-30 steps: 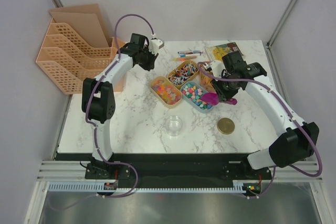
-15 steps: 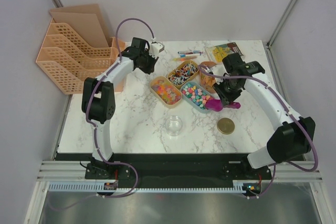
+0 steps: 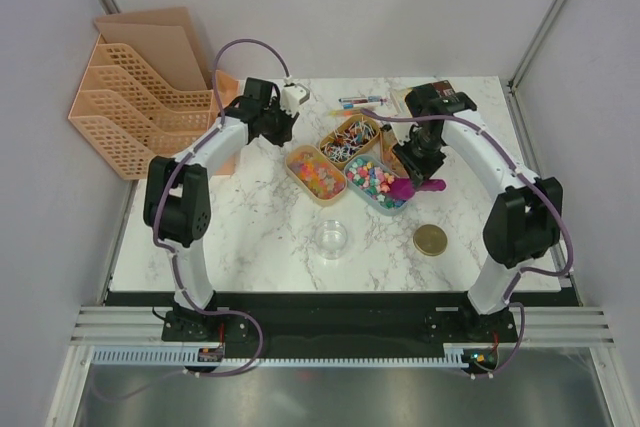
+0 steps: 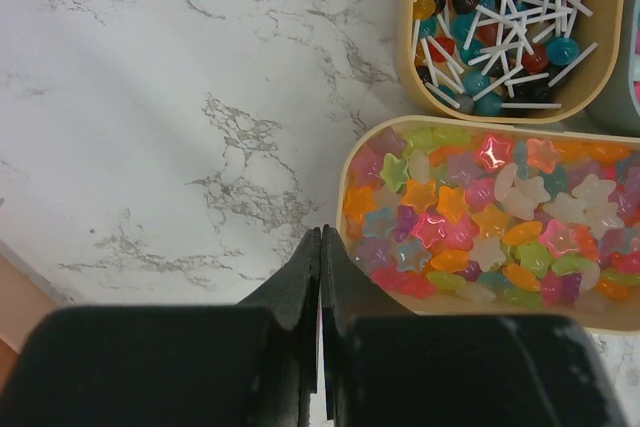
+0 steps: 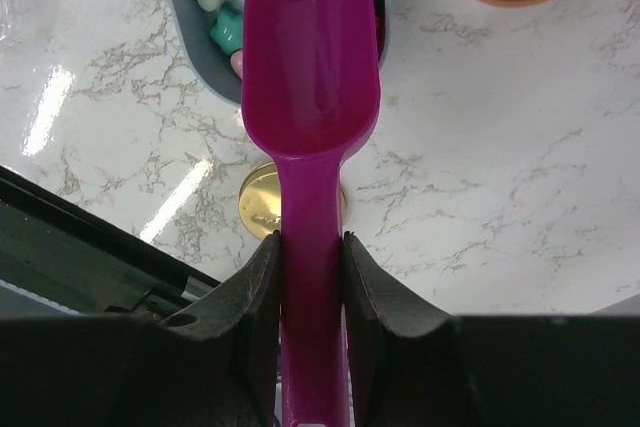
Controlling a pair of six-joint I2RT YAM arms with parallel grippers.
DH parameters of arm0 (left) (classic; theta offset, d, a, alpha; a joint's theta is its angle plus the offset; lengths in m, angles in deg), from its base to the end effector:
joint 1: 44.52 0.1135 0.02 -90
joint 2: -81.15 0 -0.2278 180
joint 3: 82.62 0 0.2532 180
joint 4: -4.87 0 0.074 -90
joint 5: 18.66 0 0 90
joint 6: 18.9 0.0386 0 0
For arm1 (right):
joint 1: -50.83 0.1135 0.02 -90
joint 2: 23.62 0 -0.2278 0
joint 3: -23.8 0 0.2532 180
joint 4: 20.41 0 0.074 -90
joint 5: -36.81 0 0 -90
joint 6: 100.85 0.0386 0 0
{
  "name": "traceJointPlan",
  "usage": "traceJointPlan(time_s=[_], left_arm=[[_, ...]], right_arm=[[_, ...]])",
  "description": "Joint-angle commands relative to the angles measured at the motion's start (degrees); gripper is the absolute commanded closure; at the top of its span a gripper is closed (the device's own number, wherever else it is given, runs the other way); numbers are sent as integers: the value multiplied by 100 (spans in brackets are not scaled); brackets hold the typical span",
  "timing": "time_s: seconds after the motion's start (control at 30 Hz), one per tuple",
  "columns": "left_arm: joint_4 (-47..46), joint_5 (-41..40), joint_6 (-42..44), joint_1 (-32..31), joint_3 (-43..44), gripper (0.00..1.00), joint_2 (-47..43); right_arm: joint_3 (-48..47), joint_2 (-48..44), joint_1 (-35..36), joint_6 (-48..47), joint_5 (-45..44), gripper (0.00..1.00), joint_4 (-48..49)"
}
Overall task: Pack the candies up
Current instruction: Scoop the fake candies from the storage box.
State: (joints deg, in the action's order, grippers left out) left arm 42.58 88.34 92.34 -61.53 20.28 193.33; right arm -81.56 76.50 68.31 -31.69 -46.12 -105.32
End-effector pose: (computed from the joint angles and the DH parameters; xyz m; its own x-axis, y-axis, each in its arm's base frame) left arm 0.4094 -0.1370 0.2025 -0.4813 0.5095 -0.7132 0.6918 0.7205 0.0478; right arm 0.3155 0.1043 0.2504 -0.7634 -0.6106 -0.2107 -0.6321 0.7733 0.0494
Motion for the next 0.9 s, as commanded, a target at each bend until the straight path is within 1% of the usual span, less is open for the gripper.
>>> traceJointPlan(time_s=[0.0, 0.17, 0.33, 0.5, 0.7, 0.87], left_arm=[[-335, 155, -172, -4, -182, 98, -398], [-353, 173, -242, -4, -367, 98, -592], [-353, 216, -295, -3, -463, 98, -732], [-362, 208, -234, -4, -569, 98, -794], [-362, 199, -251, -4, -710, 98, -908], [-353, 199, -313, -21, -903, 98, -1023]], right_arm=[[-475, 323, 212, 10, -171, 100, 10], [-739, 614, 511, 71, -163, 100, -25], [-766, 948, 546, 133, -48, 100, 0], [-1003, 1317, 555, 150, 75, 100, 123], [-863, 1423, 555, 238, 382, 100, 238], [-1283, 1449, 511, 422, 427, 100, 317]])
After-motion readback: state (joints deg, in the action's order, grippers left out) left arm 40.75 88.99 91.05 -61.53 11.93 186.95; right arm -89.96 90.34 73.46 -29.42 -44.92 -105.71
